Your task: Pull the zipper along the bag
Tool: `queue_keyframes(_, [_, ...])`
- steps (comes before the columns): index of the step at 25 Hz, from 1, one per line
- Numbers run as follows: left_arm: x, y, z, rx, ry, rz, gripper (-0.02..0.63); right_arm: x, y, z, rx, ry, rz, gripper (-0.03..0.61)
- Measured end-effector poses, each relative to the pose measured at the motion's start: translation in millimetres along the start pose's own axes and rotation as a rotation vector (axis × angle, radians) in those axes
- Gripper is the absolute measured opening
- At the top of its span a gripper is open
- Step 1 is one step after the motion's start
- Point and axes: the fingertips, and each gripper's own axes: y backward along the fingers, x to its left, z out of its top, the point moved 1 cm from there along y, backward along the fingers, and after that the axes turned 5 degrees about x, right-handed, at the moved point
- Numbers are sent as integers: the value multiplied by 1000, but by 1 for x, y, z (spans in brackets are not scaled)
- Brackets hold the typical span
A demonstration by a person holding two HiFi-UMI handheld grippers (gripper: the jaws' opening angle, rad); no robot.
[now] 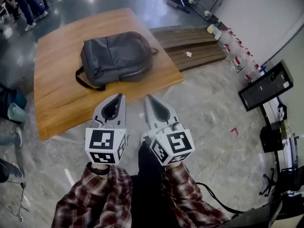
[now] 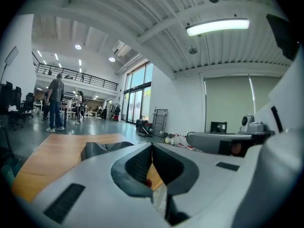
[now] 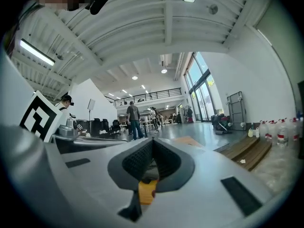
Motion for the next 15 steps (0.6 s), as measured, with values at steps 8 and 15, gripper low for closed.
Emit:
queue_keyframes(8, [46,-119,32,7,97,205,12,-91,-123,19,101,31,206,8])
queue_keyframes(15, [107,-161,6,84,172,315,12,-98,-206,-13,217,12,304,8])
